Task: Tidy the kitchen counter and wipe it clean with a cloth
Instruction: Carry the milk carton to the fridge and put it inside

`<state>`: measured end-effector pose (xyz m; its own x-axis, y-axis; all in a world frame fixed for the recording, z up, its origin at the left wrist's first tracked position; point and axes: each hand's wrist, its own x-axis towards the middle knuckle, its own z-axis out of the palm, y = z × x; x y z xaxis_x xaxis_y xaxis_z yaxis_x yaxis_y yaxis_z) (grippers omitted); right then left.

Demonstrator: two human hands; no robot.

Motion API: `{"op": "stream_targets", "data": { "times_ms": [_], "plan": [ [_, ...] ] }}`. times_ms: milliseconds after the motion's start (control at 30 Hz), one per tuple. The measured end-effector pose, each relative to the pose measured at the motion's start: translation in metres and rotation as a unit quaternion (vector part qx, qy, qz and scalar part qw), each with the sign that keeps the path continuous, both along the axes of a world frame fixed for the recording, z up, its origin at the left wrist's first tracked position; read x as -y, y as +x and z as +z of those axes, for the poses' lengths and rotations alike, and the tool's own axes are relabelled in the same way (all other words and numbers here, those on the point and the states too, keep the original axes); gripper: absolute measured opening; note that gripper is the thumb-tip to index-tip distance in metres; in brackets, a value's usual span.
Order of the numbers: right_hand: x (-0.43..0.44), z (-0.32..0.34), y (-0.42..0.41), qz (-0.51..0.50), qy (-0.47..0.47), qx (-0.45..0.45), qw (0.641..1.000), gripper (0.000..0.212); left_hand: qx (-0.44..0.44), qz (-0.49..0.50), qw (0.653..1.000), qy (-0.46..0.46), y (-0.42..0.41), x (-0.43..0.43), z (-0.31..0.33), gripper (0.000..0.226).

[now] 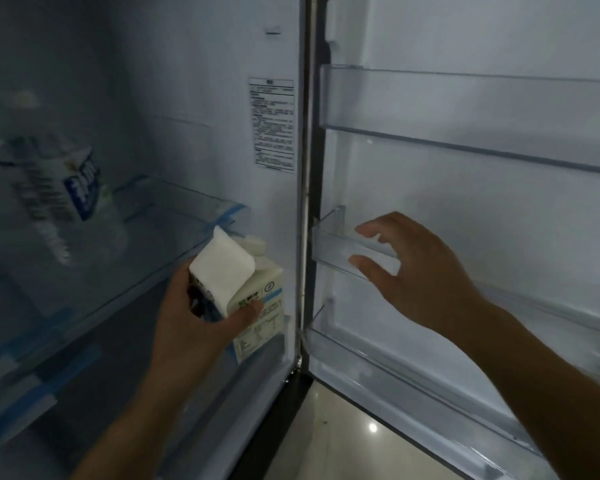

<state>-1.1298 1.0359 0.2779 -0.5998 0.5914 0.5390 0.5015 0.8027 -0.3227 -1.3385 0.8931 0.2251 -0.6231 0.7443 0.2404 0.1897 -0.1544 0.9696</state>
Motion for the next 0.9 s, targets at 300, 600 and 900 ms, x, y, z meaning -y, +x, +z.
{"op": "stream_targets", "data": {
  "times_ms": [300, 600, 900],
  "plan": [
    [-0.007, -0.026, -0.174, 0.351, -0.226, 0.061, 0.907, 0.067, -0.06, 0.195, 0.978, -0.033, -0.068, 0.044, 0.017, 0.068],
    [-0.032, -0.059, -0.293, 0.371, -0.093, 0.083, 0.92, 0.054, -0.007, 0.393, 0.919, -0.006, -0.092, 0.058, 0.029, 0.059],
    [-0.037, -0.089, -0.314, 0.338, 0.03, 0.037, 0.94, 0.048, -0.038, 0.509, 0.859, 0.019, -0.123, 0.043, 0.027, 0.069]
  ]
}}
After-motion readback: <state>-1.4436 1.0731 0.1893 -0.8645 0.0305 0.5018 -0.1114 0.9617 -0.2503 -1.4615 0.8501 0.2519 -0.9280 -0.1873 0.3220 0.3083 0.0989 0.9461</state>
